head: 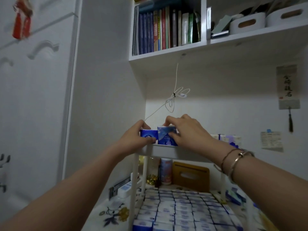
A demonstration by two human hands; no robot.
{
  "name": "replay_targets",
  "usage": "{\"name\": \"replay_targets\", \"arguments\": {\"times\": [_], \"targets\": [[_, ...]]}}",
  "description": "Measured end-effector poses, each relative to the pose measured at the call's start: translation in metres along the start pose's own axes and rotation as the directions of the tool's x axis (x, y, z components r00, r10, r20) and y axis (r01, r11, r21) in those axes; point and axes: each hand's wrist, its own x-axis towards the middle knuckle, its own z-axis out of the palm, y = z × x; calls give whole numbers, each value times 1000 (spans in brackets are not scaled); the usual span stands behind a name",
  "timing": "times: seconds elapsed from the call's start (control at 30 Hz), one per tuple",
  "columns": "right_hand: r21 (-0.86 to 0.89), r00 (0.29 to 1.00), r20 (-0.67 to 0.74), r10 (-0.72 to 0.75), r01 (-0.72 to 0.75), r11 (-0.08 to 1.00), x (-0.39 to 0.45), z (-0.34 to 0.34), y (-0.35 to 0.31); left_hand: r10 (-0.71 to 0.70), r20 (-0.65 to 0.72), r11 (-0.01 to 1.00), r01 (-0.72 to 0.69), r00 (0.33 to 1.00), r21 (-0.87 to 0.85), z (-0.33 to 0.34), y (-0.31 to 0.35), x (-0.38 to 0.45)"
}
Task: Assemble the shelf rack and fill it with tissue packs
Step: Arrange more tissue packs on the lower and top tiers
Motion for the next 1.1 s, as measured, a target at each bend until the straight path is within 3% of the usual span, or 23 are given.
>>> {"name": "replay_targets", "arguments": {"times": [0.07, 0.17, 0.27, 0.4, 0.57, 0.7, 0.87, 0.97, 1.1], "targets": [[-72, 1000, 27, -4, 6, 997, -3, 9, 0, -2, 20, 1000, 2, 1000, 12, 0, -3, -1], [-34, 997, 63, 48, -46, 998, -7, 12, 6, 46, 34, 996, -48, 998, 71, 4, -3, -4], [-55, 998, 54, 24, -21, 998, -15, 10, 10, 116, -45, 974, -105, 992, 199, 9, 5, -9], [65, 997, -70, 25, -21, 998, -37, 1, 15, 221, -177, 962, -184, 959, 201, 23, 33, -21], [163, 941, -289, 173, -130, 978, -84, -19, 50, 396, -214, 918, -382, 893, 104, 70, 81, -44], [272, 876, -321, 359, -278, 921, -147, -23, 93, 345, -7, 937, -345, 939, -53, 130, 88, -64], [355, 807, -188, 560, -476, 805, -219, 8, 150, 143, 322, 986, -164, 936, 38, 204, 53, -65], [359, 774, -72, 630, -569, 740, -242, 42, 182, 44, 438, 998, -58, 898, 20, 247, 34, -48], [353, 744, 30, 668, -633, 689, -253, 93, 217, -15, 585, 975, 142, 811, -171, 289, 28, -18]]}}
